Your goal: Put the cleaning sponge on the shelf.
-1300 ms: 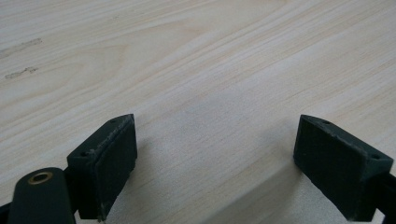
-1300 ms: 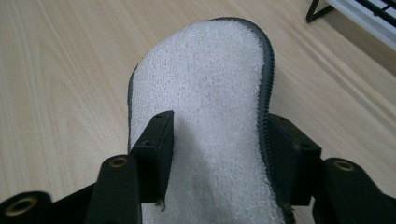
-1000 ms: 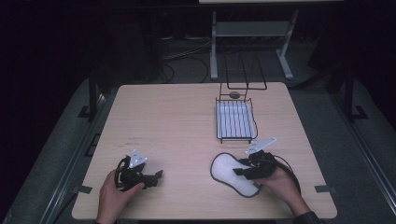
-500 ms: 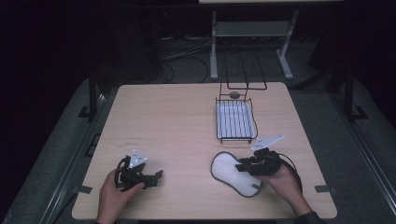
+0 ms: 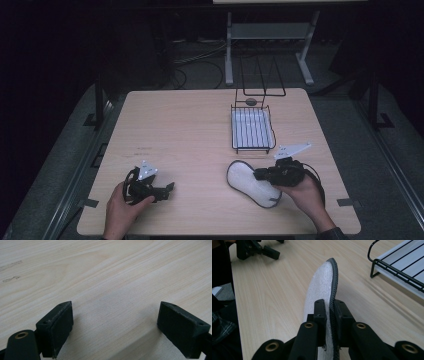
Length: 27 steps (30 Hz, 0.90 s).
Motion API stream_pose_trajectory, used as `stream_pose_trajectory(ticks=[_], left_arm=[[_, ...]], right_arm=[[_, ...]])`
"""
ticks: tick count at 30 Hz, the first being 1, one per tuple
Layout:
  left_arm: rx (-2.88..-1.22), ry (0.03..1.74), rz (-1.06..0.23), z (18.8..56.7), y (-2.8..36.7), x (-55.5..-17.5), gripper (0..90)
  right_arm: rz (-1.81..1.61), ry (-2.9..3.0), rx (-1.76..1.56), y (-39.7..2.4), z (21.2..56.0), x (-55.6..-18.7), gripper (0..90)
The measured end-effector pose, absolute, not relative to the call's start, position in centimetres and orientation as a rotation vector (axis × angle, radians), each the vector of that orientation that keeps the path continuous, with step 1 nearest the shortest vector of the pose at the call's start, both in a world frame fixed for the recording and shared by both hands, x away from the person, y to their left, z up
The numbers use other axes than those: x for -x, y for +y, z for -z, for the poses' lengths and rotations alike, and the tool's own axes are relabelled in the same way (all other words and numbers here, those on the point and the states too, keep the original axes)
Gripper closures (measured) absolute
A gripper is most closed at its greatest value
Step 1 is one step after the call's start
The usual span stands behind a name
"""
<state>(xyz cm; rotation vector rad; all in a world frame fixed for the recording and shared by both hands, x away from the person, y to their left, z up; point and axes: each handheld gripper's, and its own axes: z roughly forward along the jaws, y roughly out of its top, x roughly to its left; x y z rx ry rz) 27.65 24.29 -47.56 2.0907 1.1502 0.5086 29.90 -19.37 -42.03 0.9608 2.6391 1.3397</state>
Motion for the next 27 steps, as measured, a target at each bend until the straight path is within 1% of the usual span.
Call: stream_pose_trajectory(ticks=[27], left_arm=[[-2.091,1.15,-0.509,47.6,24.3,-27.6,12.7]], right_arm=[[-1.411,2.539,-0.943,-20.8,40.1,-29.8,82.7]])
